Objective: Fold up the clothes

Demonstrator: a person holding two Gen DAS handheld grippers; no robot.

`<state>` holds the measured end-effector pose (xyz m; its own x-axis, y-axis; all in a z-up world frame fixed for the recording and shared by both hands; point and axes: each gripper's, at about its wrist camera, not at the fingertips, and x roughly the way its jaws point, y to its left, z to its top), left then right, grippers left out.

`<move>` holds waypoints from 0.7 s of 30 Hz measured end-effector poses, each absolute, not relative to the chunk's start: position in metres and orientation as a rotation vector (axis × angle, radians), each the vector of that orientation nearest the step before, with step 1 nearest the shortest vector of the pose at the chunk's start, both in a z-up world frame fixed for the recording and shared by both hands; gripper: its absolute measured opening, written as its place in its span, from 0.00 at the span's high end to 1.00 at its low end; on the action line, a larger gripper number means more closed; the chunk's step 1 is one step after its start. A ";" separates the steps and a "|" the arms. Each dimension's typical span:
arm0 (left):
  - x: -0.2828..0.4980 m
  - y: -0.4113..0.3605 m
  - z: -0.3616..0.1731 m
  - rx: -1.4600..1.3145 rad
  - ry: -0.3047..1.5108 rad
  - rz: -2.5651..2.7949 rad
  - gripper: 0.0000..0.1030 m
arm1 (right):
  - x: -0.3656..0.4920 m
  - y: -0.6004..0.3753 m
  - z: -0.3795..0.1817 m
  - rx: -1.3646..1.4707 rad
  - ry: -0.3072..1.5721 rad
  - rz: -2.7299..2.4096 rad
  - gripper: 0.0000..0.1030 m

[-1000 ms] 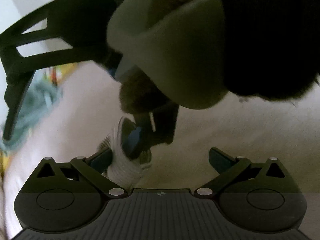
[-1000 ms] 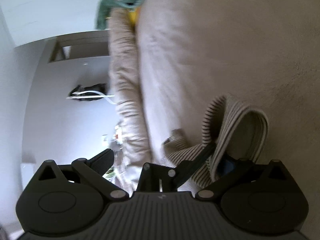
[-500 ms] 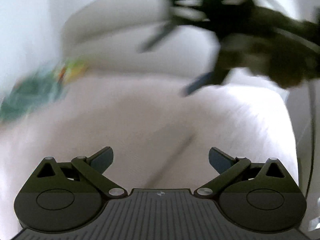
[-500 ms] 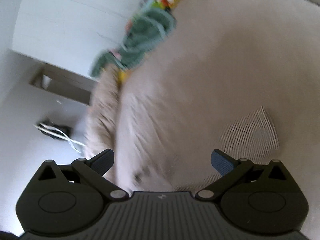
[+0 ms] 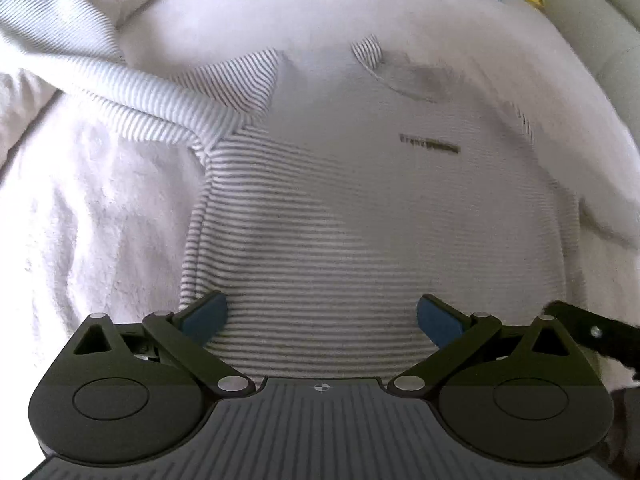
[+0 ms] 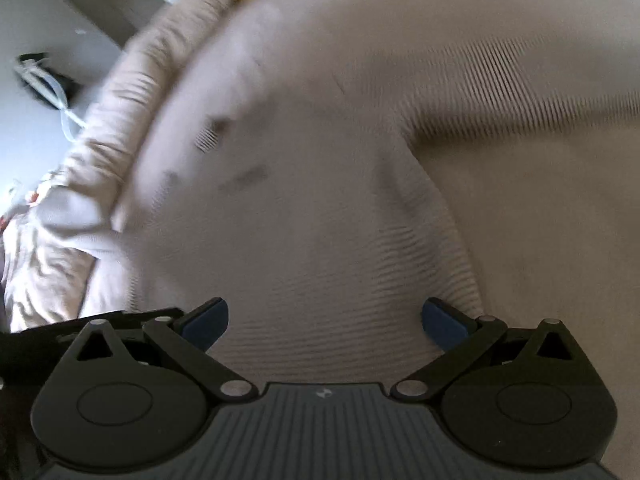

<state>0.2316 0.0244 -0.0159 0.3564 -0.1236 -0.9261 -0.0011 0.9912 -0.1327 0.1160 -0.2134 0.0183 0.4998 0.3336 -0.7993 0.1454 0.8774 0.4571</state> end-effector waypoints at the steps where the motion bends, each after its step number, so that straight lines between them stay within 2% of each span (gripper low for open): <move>1: 0.234 0.021 -0.017 -0.093 1.211 -0.078 0.00 | 0.117 -0.212 0.018 0.496 1.069 0.132 0.00; 5: 0.245 0.007 -0.010 -0.058 1.210 -0.068 0.00 | 0.125 -0.205 0.020 0.407 1.156 0.169 0.00; 7: 0.243 0.021 0.001 -0.128 1.182 -0.080 0.00 | 0.129 -0.201 0.021 0.338 1.193 0.186 0.00; 10: 0.225 0.068 0.035 -0.245 1.085 -0.022 0.07 | 0.128 -0.197 0.032 0.250 1.157 0.179 0.01; 11: 0.232 0.086 0.044 -0.265 1.042 0.036 0.18 | 0.124 -0.193 0.039 0.200 1.122 0.171 0.11; 12: 0.239 0.103 0.054 -0.284 0.999 0.094 0.24 | 0.118 -0.192 0.047 0.144 1.085 0.166 0.30; 13: 0.246 0.122 0.063 -0.311 0.953 0.157 0.24 | 0.115 -0.191 0.053 0.109 1.070 0.167 0.41; 14: 0.254 0.145 0.072 -0.355 0.901 0.229 0.17 | 0.113 -0.190 0.059 0.076 1.056 0.167 0.52; 16: 0.270 0.181 0.082 -0.423 0.818 0.367 0.07 | 0.112 -0.193 0.066 0.082 1.058 0.151 0.52; 17: 0.279 0.197 0.083 -0.444 0.794 0.436 0.07 | 0.114 -0.192 0.067 0.094 1.064 0.141 0.50; 19: 0.299 0.222 0.076 -0.479 0.795 0.527 0.07 | 0.120 -0.190 0.068 0.112 1.071 0.121 0.36; 20: 0.306 0.230 0.071 -0.501 0.805 0.546 0.10 | 0.122 -0.187 0.068 0.112 1.065 0.116 0.31; 21: 0.314 0.235 0.064 -0.514 0.814 0.560 0.17 | 0.124 -0.184 0.067 0.112 1.060 0.112 0.31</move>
<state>0.3139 0.2353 0.0640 0.5600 0.2626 -0.7858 -0.6399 0.7395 -0.2089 0.1236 -0.1844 0.0672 0.4840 0.1453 -0.8629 -0.0378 0.9887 0.1453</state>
